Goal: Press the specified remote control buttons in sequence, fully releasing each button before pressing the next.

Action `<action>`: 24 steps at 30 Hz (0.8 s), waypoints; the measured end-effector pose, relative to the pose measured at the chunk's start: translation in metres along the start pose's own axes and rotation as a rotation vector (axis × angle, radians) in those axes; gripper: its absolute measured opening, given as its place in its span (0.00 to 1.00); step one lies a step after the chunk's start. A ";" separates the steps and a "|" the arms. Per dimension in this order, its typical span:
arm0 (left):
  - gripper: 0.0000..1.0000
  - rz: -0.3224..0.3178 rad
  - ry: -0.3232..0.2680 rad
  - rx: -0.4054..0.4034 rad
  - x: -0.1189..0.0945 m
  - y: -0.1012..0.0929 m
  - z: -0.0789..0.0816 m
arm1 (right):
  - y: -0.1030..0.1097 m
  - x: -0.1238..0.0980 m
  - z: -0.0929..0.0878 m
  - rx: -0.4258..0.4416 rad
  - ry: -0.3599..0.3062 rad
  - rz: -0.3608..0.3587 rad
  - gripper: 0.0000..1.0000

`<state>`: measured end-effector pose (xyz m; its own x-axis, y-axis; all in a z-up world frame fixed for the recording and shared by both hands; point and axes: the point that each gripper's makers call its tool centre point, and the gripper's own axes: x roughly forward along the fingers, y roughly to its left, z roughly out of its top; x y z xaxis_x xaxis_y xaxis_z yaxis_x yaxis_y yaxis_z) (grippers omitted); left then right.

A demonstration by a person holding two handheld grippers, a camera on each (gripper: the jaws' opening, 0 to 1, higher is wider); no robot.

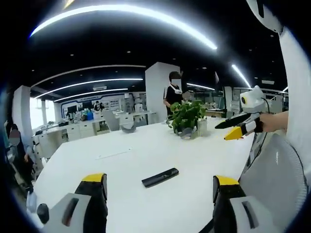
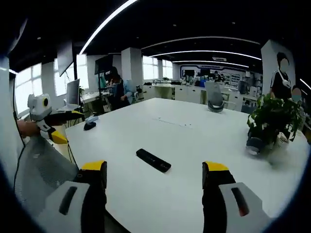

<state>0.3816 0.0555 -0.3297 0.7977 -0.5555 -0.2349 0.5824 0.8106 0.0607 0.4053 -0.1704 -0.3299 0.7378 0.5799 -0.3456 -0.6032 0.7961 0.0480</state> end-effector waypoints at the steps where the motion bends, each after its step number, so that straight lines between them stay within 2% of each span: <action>1: 0.94 0.002 -0.003 0.002 0.000 0.000 0.001 | 0.002 -0.002 0.000 0.013 -0.017 -0.006 0.85; 3: 0.94 0.011 -0.005 0.008 -0.001 0.001 0.001 | 0.005 -0.006 -0.002 0.022 -0.016 -0.015 0.91; 5: 0.94 0.020 -0.006 0.010 -0.001 0.003 0.001 | 0.003 -0.010 -0.002 -0.011 -0.004 -0.053 0.95; 6: 0.94 0.023 -0.008 0.011 -0.001 0.003 0.001 | 0.001 -0.013 0.001 -0.041 -0.025 -0.076 0.96; 8: 0.95 0.036 -0.013 0.024 -0.002 0.005 0.002 | -0.001 -0.016 0.004 -0.032 -0.065 -0.106 0.98; 12: 0.98 0.074 -0.002 0.068 -0.002 0.010 0.000 | -0.014 -0.020 0.010 -0.056 -0.099 -0.171 1.00; 15: 0.99 0.095 0.000 0.062 -0.003 0.015 0.000 | -0.027 -0.030 0.018 0.005 -0.175 -0.224 1.00; 18: 0.99 0.127 -0.024 0.050 -0.007 0.022 0.003 | -0.040 -0.037 0.019 0.029 -0.199 -0.273 1.00; 21: 0.99 0.151 -0.034 0.025 -0.008 0.027 0.004 | -0.045 -0.036 0.014 0.025 -0.183 -0.263 1.00; 24: 0.99 0.179 -0.028 0.035 -0.010 0.032 0.003 | -0.034 -0.026 0.007 0.027 -0.140 -0.196 1.00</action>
<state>0.3929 0.0868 -0.3225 0.8930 -0.4078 -0.1903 0.4351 0.8905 0.1329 0.4081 -0.2114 -0.3163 0.8758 0.4307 -0.2180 -0.4376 0.8990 0.0182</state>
